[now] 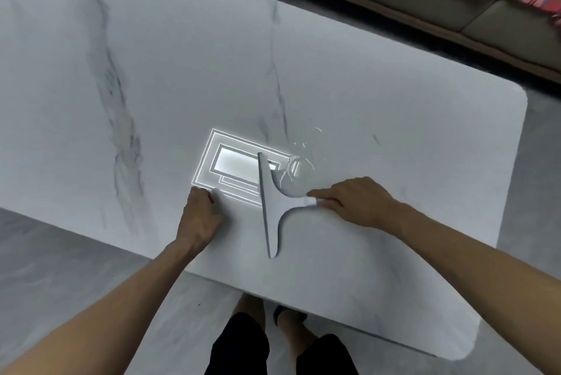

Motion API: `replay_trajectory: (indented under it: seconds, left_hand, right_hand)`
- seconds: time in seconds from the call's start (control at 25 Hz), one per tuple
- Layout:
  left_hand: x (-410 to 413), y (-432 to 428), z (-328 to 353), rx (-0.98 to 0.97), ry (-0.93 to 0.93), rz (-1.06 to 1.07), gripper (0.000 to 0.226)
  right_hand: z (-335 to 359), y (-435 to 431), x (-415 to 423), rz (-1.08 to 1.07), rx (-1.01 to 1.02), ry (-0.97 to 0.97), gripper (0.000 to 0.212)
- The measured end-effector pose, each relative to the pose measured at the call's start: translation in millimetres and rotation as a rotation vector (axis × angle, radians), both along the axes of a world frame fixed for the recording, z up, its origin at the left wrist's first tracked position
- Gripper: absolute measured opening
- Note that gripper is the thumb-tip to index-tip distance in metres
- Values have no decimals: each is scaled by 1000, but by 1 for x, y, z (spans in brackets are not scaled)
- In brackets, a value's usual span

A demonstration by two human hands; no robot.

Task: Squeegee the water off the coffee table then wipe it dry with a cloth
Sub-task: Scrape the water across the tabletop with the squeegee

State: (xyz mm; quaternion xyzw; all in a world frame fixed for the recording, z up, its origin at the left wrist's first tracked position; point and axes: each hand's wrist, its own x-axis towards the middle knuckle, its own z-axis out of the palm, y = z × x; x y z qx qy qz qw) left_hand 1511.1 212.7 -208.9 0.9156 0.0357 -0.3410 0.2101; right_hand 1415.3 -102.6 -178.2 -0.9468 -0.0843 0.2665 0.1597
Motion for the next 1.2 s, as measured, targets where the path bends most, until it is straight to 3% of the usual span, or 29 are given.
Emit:
replay_trajectory:
  seconds: [0.12,0.24,0.36,0.44,0.56,0.72,0.84,0.96,1.2]
  left_hand:
    - [24,-31,2,-46,-48,-103,15]
    - [44,-57,7,-123,-53,-176,28]
    - [63,-77,8,-136,-92,-246,25]
    - [76,-87,4,-98,-107,-300,22]
    - [90,-95,-5,-12,-47,-389,41]
    - [99,-99,-17,54,32,-444,56]
    - [101,-101,-22,89,89,-487,58]
    - [101,-106,-20,121,154,-485,56]
    - [97,-115,-9,122,145,-448,49]
  right_hand:
    - [15,-50,-10,-180,-82,44,42]
    - [31,-80,-22,-291,-171,88,38]
    - [49,-89,-9,-446,-142,108,41]
    - [51,-89,25,-601,-43,57,42]
    - [34,-87,105,-822,73,-63,45]
    - [2,-83,192,-1041,177,-87,47]
    - [-5,-68,180,-1000,104,-72,46]
    - [3,-58,110,-894,37,-49,43]
    - [52,-60,-4,-810,-21,218,44]
